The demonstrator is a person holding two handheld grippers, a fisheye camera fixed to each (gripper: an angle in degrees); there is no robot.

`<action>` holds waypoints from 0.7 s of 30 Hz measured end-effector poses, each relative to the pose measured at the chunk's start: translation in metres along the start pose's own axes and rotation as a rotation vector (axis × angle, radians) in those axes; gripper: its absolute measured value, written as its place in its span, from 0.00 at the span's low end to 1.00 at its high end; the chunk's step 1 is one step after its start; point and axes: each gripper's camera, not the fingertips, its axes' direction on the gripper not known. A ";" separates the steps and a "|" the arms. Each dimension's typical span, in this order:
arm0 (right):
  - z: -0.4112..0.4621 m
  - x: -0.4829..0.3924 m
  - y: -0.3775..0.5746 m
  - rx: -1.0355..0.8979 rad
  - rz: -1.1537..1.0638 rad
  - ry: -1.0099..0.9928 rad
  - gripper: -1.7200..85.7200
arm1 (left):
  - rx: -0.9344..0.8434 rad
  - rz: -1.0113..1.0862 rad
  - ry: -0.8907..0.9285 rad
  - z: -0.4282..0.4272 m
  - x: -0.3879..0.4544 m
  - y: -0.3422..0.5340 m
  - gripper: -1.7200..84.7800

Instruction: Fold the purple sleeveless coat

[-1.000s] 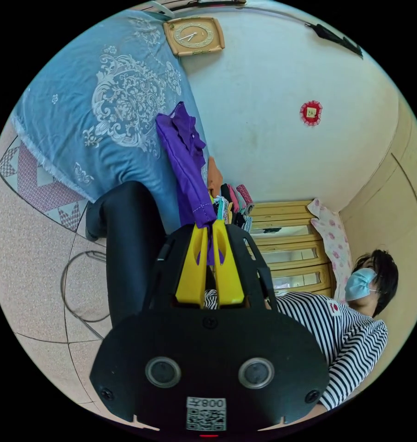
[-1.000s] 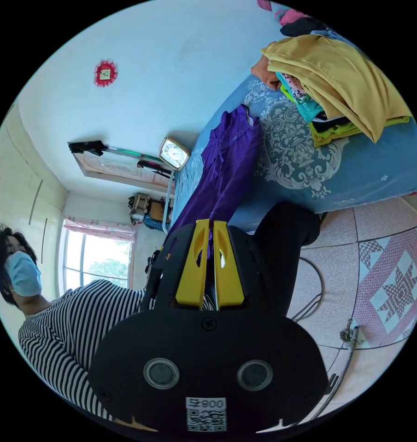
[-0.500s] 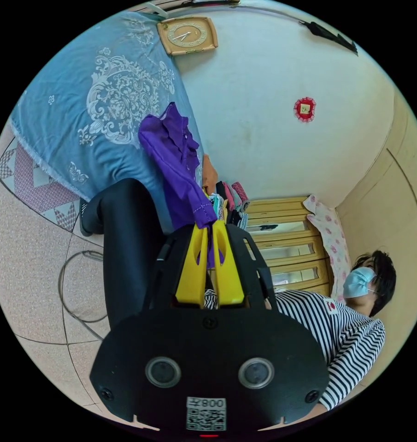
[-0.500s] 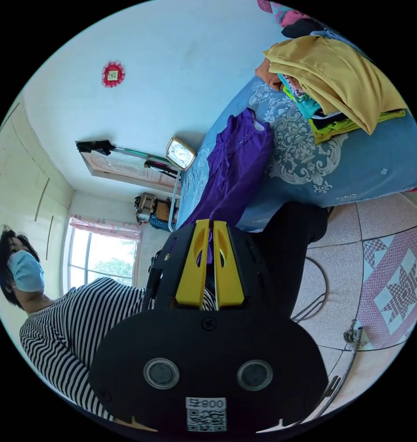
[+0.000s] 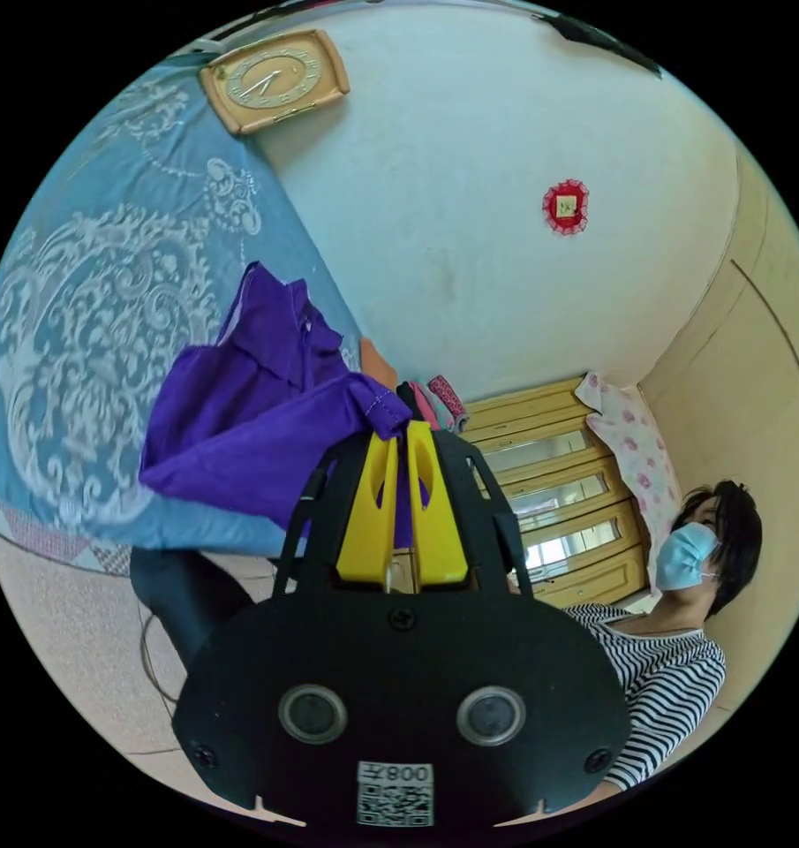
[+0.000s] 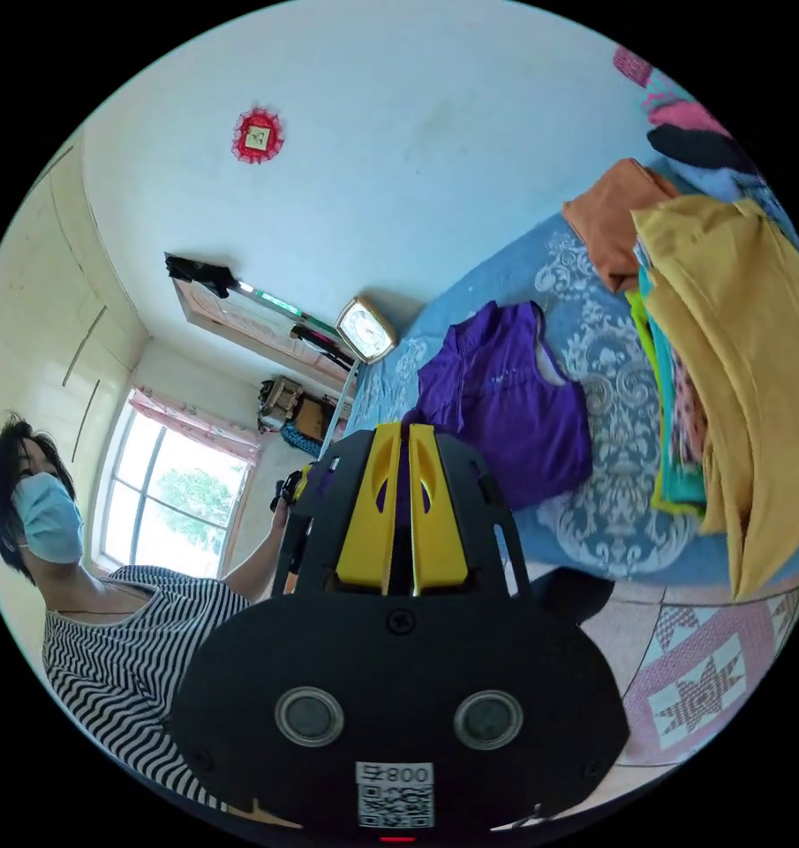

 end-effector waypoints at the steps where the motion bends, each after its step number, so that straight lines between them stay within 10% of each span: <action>1: 0.012 0.001 -0.029 -0.003 -0.013 0.014 0.04 | -0.005 0.009 -0.011 0.007 0.006 -0.027 0.05; 21: 0.271 0.138 -0.424 -0.181 0.130 0.241 0.04 | -0.051 -0.088 -0.314 0.130 0.021 -0.384 0.06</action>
